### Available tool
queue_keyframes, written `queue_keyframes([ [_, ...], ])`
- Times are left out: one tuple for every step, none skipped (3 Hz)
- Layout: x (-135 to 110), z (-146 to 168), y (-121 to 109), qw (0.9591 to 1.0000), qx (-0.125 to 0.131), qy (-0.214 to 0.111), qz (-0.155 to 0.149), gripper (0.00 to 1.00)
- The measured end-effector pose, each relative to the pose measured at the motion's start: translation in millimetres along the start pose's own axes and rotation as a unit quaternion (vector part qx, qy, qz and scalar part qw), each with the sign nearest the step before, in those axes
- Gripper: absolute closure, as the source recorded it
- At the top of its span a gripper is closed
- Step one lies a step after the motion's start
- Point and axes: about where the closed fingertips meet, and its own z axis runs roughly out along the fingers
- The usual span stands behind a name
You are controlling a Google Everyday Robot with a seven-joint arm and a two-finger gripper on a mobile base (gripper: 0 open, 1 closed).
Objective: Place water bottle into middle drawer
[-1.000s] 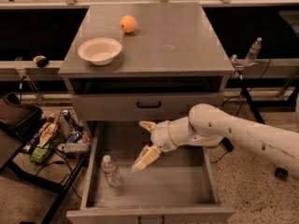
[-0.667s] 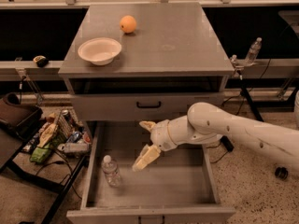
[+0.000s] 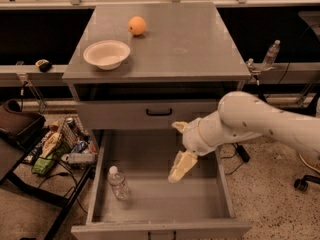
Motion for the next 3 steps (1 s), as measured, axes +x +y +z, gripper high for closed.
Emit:
queue_keyframes([
  [1.1,-72.1,-3.3,0.9949,0.024,0.095,-0.025,0.00],
  [1.6,-130.9,-8.5,0.9802,0.047,0.191,-0.023,0.00],
  [16.6,-177.4,-18.2,0.9622,0.089,0.257,0.009,0.00],
])
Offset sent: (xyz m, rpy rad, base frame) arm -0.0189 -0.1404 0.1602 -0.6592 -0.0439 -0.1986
